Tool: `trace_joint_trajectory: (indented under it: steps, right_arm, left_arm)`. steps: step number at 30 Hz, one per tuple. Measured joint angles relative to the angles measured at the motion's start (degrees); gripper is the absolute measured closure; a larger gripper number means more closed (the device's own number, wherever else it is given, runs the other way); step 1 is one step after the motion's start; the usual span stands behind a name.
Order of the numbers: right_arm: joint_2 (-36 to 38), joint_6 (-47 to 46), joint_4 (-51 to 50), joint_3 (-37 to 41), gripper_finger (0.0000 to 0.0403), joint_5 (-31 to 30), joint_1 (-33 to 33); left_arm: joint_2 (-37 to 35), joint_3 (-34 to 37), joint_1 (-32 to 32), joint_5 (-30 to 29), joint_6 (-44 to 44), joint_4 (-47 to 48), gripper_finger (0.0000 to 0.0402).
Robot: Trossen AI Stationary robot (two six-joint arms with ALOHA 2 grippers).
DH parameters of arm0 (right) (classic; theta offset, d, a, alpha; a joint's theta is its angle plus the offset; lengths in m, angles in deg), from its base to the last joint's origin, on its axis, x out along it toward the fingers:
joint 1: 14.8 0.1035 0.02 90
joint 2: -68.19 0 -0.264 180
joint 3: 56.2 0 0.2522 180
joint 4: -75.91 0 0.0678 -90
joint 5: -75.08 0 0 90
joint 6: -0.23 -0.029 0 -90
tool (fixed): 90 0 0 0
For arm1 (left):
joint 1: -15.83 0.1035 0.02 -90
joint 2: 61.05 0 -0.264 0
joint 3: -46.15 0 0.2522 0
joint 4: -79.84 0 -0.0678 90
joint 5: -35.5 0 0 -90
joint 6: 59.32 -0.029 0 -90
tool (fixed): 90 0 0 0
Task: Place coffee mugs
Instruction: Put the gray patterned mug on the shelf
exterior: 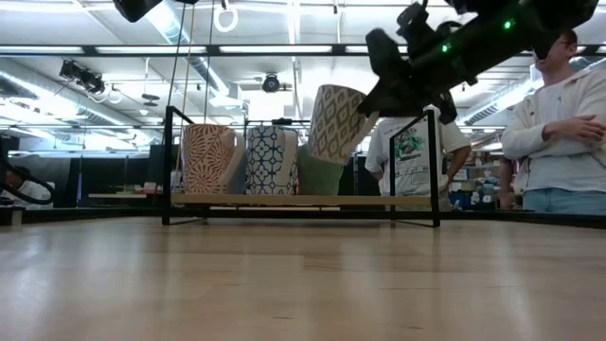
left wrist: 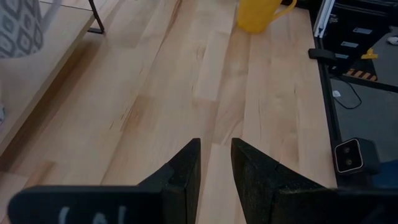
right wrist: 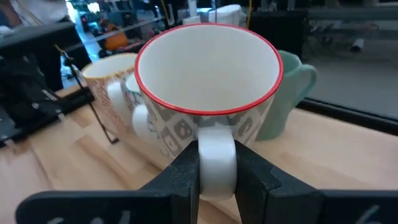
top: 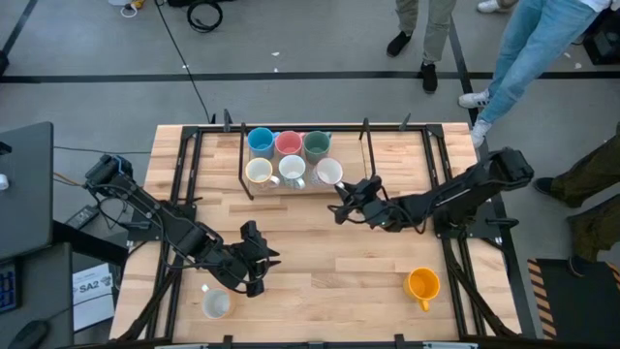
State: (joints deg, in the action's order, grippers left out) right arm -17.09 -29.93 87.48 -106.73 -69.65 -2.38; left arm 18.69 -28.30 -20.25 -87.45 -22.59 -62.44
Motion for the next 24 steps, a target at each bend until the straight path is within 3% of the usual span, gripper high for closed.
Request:
trace_joint_trajectory:
  steps: [13, 24]
  right_arm:
    - [-7.32, 0.24, 6.33, -0.06, 0.0325, -0.55, -2.31]
    - [-8.25, 0.34, 5.88, -0.06, 0.0324, 3.94, -5.03]
  left_arm:
    - [0.0, 0.0, 0.01, 0.02, -0.02, 0.0, 0.0306]
    - [0.0, 0.0, 0.02, 0.0, -0.03, 0.03, 0.0306]
